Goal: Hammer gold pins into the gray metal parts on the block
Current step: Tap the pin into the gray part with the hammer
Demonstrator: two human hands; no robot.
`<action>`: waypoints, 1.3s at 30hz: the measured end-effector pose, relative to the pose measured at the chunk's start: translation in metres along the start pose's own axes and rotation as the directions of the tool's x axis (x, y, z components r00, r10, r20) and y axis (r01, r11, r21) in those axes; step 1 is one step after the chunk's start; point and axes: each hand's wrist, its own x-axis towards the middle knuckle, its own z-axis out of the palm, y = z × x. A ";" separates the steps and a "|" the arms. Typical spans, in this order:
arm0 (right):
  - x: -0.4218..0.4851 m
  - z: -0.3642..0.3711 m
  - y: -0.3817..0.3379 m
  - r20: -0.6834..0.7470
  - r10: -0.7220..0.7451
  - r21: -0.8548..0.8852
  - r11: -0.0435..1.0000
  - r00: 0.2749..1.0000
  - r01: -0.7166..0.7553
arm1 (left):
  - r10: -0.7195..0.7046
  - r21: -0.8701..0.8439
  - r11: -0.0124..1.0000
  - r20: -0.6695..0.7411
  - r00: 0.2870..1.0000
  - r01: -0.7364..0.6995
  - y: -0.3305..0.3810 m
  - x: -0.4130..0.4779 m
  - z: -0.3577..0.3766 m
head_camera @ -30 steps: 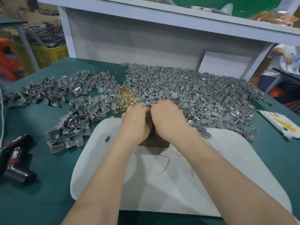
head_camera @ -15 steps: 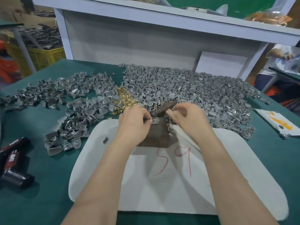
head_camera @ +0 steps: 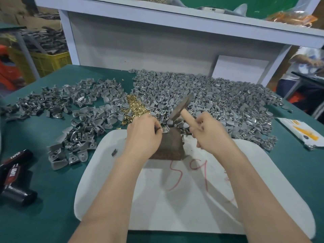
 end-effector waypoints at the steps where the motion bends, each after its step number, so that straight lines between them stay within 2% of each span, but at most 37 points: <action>1: -0.005 -0.005 -0.001 -0.053 -0.071 0.004 0.997 0.996 0.071 | -0.001 0.000 1.000 0.000 1.000 0.001 0.000 0.000 0.000; 5: -0.034 -0.020 -0.012 -0.254 -0.351 -0.038 0.935 0.901 0.354 | 0.016 0.006 1.000 -0.011 1.000 -0.016 -0.001 0.001 0.000; 8: -0.055 -0.017 -0.021 -0.325 -0.443 -0.011 0.885 0.836 0.465 | 0.016 -0.048 0.999 -0.023 1.000 -0.017 0.000 0.001 0.000; 10: -0.057 -0.010 -0.022 -0.285 -0.421 -0.060 0.904 0.861 0.423 | 0.026 -0.040 0.999 -0.019 0.999 -0.026 -0.001 0.001 0.000; 12: -0.051 -0.001 -0.021 -0.213 -0.348 -0.153 0.935 0.913 0.320 | 0.039 -0.027 0.999 -0.023 0.999 -0.040 -0.002 0.001 0.001; 17: -0.021 0.018 -0.035 -0.128 -0.242 -0.180 0.959 0.962 0.217 | 0.006 -0.026 1.000 -0.024 1.000 -0.007 -0.001 0.002 0.001; 25: -0.001 0.038 -0.045 -0.096 -0.219 -0.224 0.955 0.971 0.193 | 0.028 -0.036 0.999 -0.041 0.999 -0.029 -0.001 0.001 0.001; 29: 0.002 0.040 -0.046 -0.088 -0.222 -0.186 0.961 0.971 0.203 | 0.038 -0.038 0.998 -0.050 0.998 -0.040 -0.002 0.001 0.002; 39: 0.003 0.040 -0.048 -0.076 -0.129 -0.113 0.986 0.989 0.120 | 0.029 -0.032 0.999 -0.034 0.999 -0.030 0.000 0.001 0.001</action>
